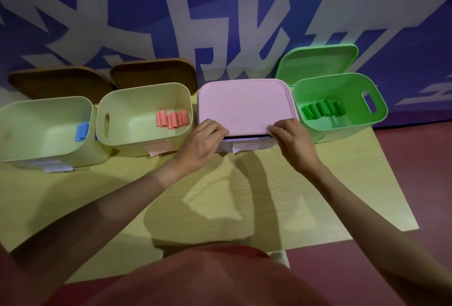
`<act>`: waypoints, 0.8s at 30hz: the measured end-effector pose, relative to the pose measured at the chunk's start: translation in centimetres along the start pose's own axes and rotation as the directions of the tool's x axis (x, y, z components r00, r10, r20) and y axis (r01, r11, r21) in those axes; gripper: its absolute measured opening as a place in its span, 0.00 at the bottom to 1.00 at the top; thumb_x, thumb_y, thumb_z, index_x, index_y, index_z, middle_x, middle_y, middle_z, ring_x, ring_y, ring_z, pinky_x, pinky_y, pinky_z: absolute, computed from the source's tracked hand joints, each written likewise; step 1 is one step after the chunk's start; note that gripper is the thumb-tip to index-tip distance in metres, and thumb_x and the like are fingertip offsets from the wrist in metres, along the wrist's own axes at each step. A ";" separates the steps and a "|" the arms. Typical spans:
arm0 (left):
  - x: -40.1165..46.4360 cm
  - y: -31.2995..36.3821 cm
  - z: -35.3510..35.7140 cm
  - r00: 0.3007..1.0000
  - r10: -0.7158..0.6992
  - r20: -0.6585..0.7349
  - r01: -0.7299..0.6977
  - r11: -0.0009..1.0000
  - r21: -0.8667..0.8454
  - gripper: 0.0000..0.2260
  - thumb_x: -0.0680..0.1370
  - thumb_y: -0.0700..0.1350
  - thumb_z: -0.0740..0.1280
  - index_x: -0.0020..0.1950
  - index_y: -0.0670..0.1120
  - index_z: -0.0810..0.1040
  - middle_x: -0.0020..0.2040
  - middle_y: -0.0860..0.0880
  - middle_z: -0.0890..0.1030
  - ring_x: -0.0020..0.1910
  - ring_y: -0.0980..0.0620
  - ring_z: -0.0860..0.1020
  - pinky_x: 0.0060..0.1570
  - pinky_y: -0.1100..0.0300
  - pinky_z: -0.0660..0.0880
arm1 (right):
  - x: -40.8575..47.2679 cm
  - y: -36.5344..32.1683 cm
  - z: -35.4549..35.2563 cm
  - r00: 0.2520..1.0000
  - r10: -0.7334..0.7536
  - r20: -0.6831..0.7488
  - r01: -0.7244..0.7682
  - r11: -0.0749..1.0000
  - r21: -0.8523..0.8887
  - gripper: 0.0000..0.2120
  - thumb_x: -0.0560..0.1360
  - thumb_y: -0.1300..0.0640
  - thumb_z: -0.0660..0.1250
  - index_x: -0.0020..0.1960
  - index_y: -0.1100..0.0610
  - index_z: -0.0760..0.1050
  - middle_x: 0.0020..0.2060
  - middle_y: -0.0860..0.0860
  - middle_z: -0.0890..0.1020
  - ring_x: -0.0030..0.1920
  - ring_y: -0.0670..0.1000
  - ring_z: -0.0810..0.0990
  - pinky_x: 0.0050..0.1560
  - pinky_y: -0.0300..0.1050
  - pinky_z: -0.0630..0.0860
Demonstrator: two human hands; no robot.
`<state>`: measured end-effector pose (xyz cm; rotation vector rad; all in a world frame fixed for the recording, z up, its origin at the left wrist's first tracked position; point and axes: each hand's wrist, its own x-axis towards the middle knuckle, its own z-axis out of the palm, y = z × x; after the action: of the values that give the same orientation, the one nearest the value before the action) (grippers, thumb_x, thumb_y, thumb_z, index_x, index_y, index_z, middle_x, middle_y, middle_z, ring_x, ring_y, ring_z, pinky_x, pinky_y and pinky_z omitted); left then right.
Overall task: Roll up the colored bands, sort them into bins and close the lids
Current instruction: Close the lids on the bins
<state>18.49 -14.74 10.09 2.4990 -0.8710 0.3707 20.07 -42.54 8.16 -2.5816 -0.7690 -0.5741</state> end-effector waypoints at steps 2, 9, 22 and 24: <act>-0.3 -0.1 0.2 1.000 -0.004 0.004 0.004 1.000 -0.011 0.08 0.74 0.29 0.68 0.51 0.36 0.79 0.46 0.42 0.79 0.46 0.44 0.75 0.46 0.54 0.73 | -0.4 0.0 0.1 1.000 0.001 0.017 -0.001 1.000 0.014 0.08 0.77 0.63 0.67 0.55 0.64 0.80 0.45 0.57 0.80 0.44 0.57 0.75 0.38 0.48 0.70; -0.9 -0.1 0.7 0.998 -0.003 0.059 0.005 1.000 -0.023 0.09 0.73 0.28 0.68 0.51 0.37 0.79 0.46 0.43 0.78 0.46 0.45 0.74 0.44 0.54 0.73 | -1.4 0.1 0.4 0.999 -0.012 0.047 0.010 0.999 0.041 0.09 0.78 0.62 0.66 0.57 0.64 0.79 0.46 0.57 0.80 0.44 0.57 0.75 0.39 0.49 0.71; -0.8 -0.1 0.6 1.000 -0.010 0.022 0.010 1.000 -0.018 0.06 0.74 0.30 0.68 0.50 0.37 0.79 0.46 0.43 0.78 0.46 0.45 0.75 0.45 0.53 0.73 | -1.2 -0.5 0.3 0.997 0.070 0.031 -0.072 0.996 0.057 0.07 0.78 0.63 0.67 0.54 0.63 0.80 0.46 0.56 0.80 0.45 0.56 0.76 0.40 0.47 0.72; -0.9 -0.2 0.6 1.000 -0.008 0.015 0.008 1.000 -0.003 0.08 0.73 0.29 0.68 0.50 0.37 0.79 0.46 0.43 0.78 0.46 0.45 0.74 0.45 0.54 0.73 | -1.1 -0.5 0.3 0.997 0.074 0.029 -0.076 0.994 0.073 0.07 0.78 0.62 0.67 0.53 0.63 0.80 0.47 0.56 0.81 0.46 0.56 0.77 0.42 0.49 0.73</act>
<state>18.00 -14.40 9.18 2.5049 -0.8670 0.3481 19.04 -42.44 7.51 -2.5426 -0.6847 -0.4815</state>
